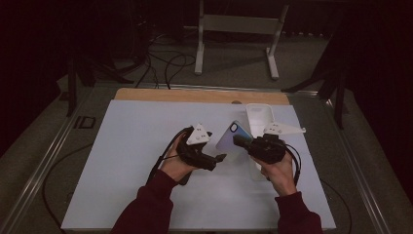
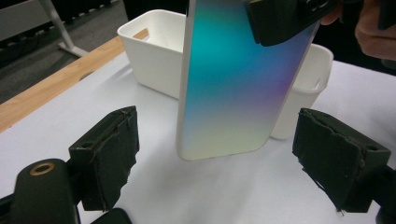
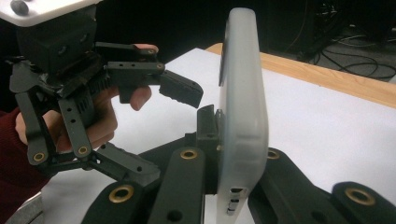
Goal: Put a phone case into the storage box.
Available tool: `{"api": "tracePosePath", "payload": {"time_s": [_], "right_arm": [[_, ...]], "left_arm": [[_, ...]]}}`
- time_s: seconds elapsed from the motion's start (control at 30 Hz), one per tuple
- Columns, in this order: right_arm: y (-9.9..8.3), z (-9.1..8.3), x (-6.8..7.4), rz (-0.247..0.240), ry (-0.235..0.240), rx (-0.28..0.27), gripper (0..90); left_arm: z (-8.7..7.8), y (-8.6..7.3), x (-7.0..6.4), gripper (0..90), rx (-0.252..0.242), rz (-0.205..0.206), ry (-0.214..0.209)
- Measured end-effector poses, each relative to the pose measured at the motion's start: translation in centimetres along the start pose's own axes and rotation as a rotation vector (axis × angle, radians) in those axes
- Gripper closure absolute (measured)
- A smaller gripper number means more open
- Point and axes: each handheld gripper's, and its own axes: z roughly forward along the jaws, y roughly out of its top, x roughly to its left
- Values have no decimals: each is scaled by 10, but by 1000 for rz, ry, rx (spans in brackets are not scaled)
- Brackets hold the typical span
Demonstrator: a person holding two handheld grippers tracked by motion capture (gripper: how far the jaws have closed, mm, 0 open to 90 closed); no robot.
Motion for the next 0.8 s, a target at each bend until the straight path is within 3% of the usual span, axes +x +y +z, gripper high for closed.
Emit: {"api": "tracePosePath", "payload": {"time_s": [0.47,0.7,0.8], "right_arm": [[5,-9,1,-13,41,-23,864],[7,-12,3,-27,73,-28,864],[7,-13,4,-33,110,-25,864]], "left_arm": [[6,-2,-1,141,31,-2,-40],[10,-3,-3,146,41,1,-67],[11,-4,-4,147,41,9,-81]]}}
